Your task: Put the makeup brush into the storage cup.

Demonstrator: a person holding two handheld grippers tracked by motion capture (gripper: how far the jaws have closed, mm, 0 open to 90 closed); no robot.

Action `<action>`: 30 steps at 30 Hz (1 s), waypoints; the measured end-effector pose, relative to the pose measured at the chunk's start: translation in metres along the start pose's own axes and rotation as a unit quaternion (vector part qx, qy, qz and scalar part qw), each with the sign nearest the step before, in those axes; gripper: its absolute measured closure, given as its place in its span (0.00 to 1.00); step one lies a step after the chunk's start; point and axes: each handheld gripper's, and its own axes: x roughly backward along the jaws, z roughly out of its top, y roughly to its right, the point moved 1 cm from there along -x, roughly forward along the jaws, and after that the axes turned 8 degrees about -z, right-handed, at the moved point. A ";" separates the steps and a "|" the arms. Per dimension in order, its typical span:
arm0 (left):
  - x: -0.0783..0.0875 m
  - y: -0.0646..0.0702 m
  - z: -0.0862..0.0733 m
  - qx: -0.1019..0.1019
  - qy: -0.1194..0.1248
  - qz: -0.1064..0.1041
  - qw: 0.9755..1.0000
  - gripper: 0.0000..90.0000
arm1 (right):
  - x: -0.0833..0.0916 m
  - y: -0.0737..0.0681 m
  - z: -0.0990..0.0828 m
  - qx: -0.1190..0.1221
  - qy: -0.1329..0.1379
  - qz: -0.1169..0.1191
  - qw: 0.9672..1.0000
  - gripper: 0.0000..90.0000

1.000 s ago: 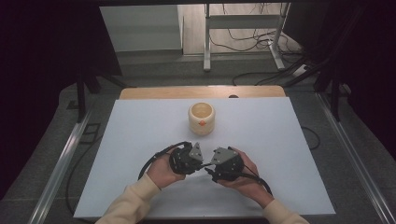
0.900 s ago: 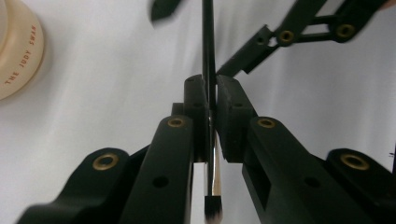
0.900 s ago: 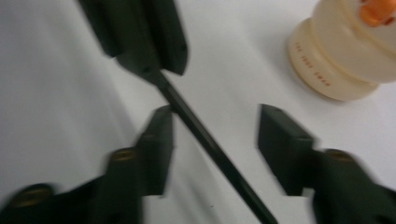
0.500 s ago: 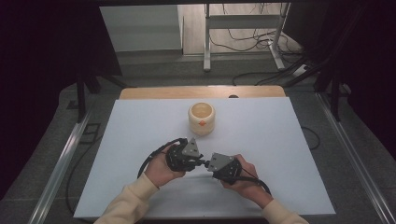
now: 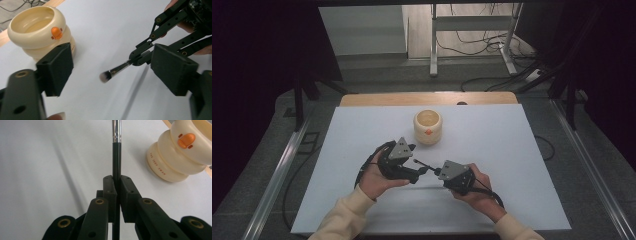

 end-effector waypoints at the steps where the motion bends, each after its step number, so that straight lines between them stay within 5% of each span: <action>1: 0.001 -0.001 -0.001 0.003 0.002 -0.001 1.000 0.19 | 0.000 0.001 0.000 -0.001 0.001 -0.002 1.000 0.92; 17: 0.016 -0.015 -0.034 0.041 -0.003 0.027 0.999 0.17 | 0.008 0.012 -0.005 -0.036 0.011 -0.005 0.999 0.93; 30: 0.031 -0.027 -0.073 0.076 -0.017 0.055 0.995 0.16 | 0.013 0.018 -0.009 -0.049 0.013 -0.011 0.999 0.93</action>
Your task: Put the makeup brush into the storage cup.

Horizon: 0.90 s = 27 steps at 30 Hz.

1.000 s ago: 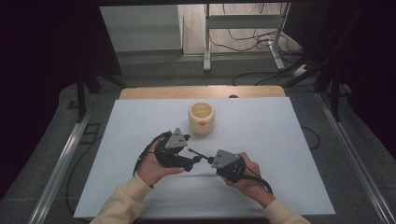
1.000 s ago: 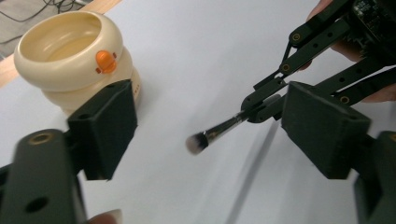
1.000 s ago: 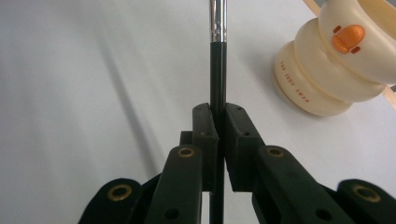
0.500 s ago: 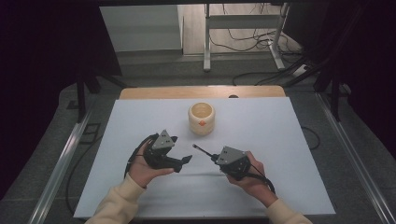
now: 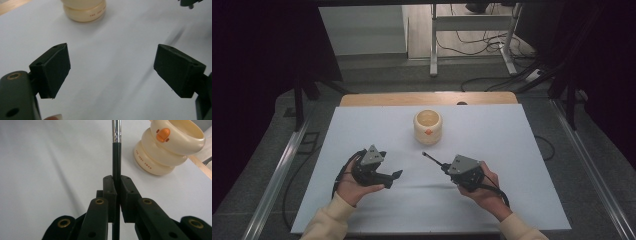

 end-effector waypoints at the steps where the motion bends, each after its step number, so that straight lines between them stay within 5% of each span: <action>1: 0.001 -0.001 -0.001 0.003 0.000 0.000 1.000 0.16 | 0.001 0.001 0.000 0.000 0.000 -0.001 1.000 0.92; 27: 0.013 -0.009 -0.039 0.030 -0.009 0.020 0.999 0.15 | 0.009 0.013 -0.003 -0.021 0.009 -0.017 1.000 0.92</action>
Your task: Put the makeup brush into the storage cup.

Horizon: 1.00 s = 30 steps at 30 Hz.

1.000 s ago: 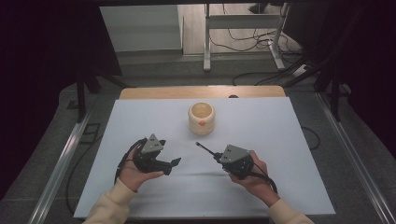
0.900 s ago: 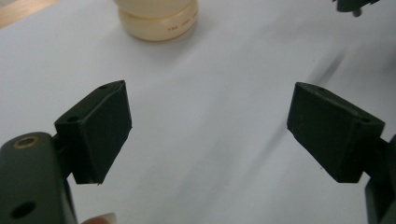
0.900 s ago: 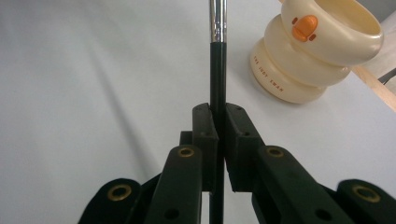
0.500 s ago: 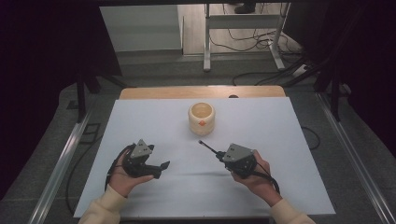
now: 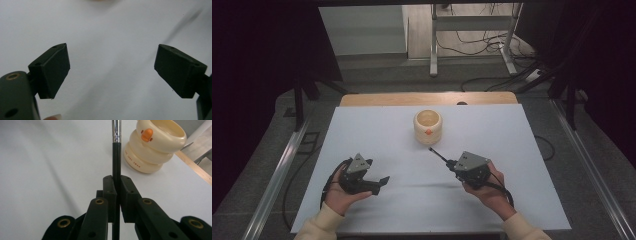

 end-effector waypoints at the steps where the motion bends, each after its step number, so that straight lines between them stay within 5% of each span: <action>1: 0.000 0.000 -0.001 -0.001 0.001 0.001 1.000 0.15 | 0.000 0.000 0.000 -0.002 0.001 -0.001 1.000 0.92; 24: -0.004 -0.001 -0.004 -0.006 -0.013 0.001 1.000 0.15 | 0.002 0.007 0.000 -0.024 0.003 -0.012 1.000 0.92; 30: -0.003 -0.002 -0.004 -0.006 -0.011 0.000 1.000 0.15 | 0.002 0.017 -0.002 -0.066 0.012 -0.001 0.998 0.92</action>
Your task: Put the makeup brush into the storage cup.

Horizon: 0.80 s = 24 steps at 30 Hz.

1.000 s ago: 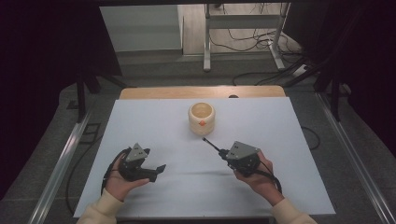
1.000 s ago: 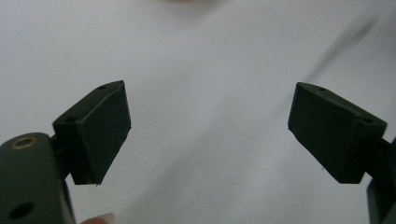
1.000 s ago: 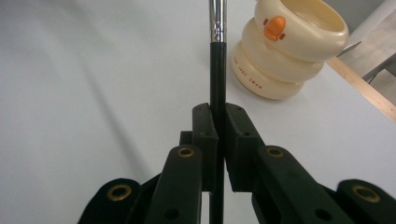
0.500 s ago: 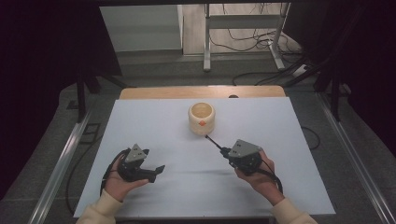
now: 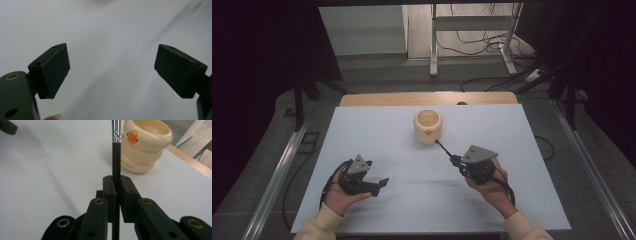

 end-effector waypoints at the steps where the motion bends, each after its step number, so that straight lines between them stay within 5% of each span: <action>1: 0.000 0.000 0.000 0.000 0.001 0.000 1.000 0.15 | 0.000 0.001 0.000 -0.005 0.001 0.001 1.000 0.92; 24: 0.001 -0.001 0.000 0.003 0.002 0.001 1.000 0.15 | -0.010 0.027 0.003 -0.066 0.016 -0.001 0.998 0.93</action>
